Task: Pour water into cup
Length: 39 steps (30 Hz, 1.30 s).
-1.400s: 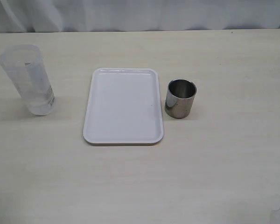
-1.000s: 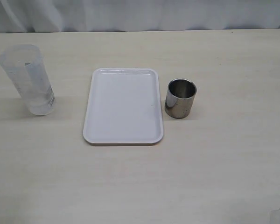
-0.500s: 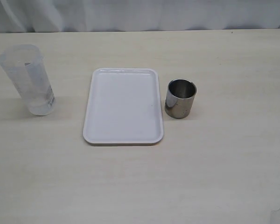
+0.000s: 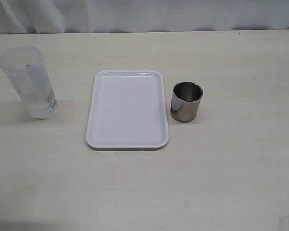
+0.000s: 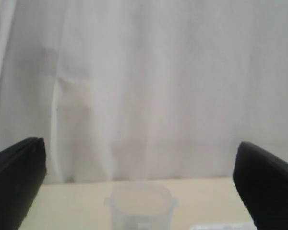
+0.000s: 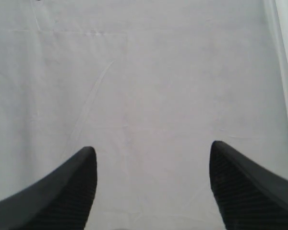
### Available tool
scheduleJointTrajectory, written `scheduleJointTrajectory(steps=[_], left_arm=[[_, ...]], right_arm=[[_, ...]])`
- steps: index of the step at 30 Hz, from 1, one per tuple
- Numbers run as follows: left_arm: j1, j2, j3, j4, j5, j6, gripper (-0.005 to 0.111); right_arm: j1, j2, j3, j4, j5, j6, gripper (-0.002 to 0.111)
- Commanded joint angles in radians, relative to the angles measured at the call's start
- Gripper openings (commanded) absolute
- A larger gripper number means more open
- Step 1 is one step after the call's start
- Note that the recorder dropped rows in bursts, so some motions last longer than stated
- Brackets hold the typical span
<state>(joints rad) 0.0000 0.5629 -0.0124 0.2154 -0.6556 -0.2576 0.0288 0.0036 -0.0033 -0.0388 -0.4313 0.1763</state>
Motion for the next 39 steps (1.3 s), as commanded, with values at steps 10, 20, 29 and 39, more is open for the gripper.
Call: scheduleJointTrajectory(steps=[10,20,29,39], left_arm=[[0.001,0.617,-0.005,0.107,-0.362,0.077,0.105],[0.001,0.963,-0.115,0.107,-0.465,0.130,0.105],[0.000,1.173,-0.235,0.137,-0.471,0.134,0.105],[0.000,1.336,-0.350,0.132,-0.508,0.134,0.105]], right_arm=[[-0.004,-0.004,0.003,0.003,0.010,0.004,0.064],[-0.004,-0.004,0.003,0.003,0.012,0.004,0.064],[-0.004,-0.004,0.003,0.001,0.014,0.004,0.064],[-0.004,-0.004,0.003,0.001,0.019,0.004,0.064]])
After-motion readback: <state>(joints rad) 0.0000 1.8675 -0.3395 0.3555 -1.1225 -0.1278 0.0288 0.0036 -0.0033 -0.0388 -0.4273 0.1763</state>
